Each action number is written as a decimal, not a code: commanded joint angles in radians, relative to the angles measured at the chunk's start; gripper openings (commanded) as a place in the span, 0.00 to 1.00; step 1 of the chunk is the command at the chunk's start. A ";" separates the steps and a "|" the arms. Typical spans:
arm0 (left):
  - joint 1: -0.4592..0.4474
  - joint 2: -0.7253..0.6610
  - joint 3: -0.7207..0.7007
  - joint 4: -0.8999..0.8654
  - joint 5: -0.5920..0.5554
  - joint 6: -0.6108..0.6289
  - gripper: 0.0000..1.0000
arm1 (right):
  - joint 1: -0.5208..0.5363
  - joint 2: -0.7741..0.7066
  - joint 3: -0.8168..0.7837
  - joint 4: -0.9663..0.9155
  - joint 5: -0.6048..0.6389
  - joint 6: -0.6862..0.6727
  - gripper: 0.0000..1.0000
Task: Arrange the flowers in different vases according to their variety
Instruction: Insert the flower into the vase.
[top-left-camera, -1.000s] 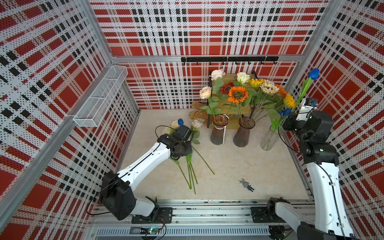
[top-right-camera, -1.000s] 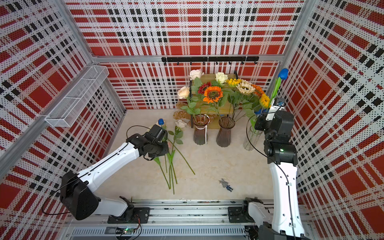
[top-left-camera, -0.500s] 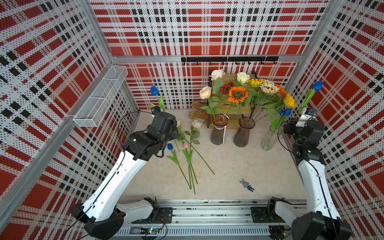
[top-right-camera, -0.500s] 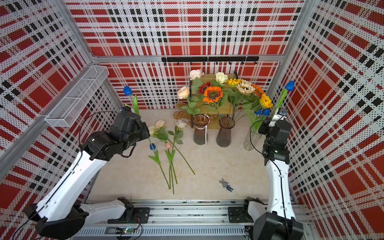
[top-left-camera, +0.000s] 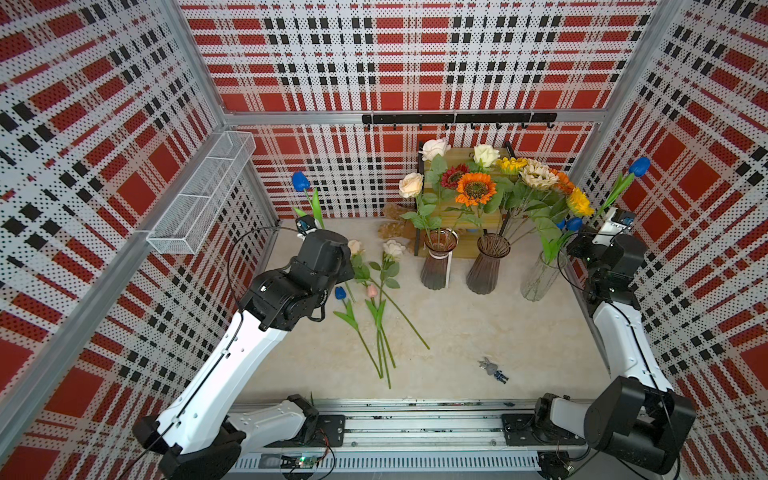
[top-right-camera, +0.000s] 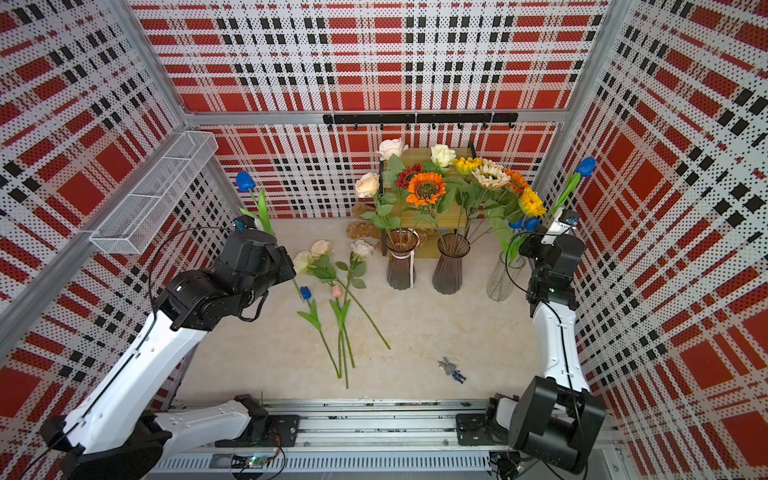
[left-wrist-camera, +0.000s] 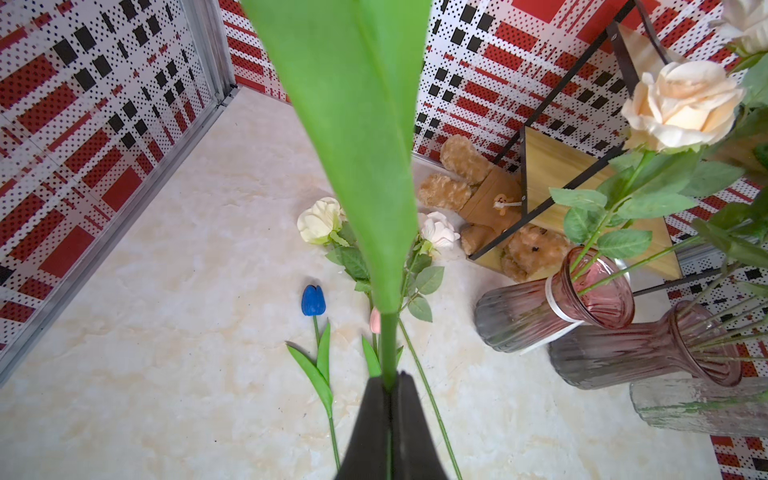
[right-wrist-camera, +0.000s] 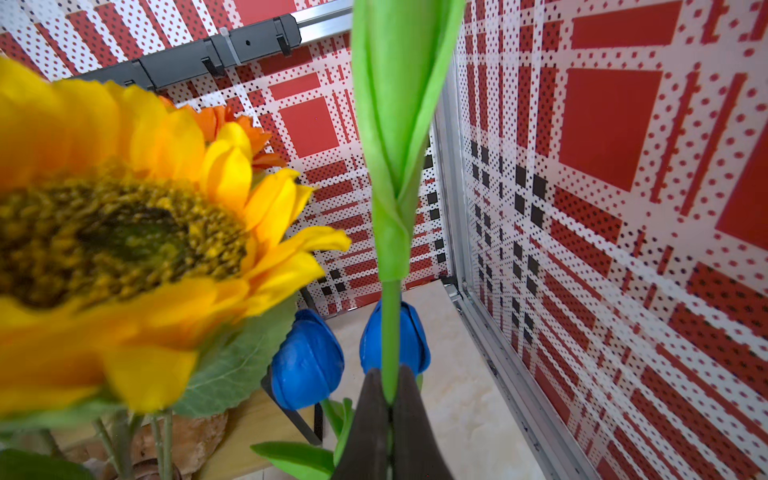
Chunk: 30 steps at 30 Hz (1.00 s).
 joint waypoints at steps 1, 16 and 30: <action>-0.010 -0.004 -0.011 0.024 -0.013 -0.004 0.00 | -0.011 0.023 0.012 0.080 -0.035 0.038 0.00; -0.038 0.003 -0.042 0.051 0.001 -0.016 0.00 | -0.009 0.090 -0.047 0.004 -0.021 0.024 0.33; -0.050 0.060 0.002 0.060 0.025 0.016 0.00 | 0.057 -0.039 0.137 -0.663 0.181 0.077 1.00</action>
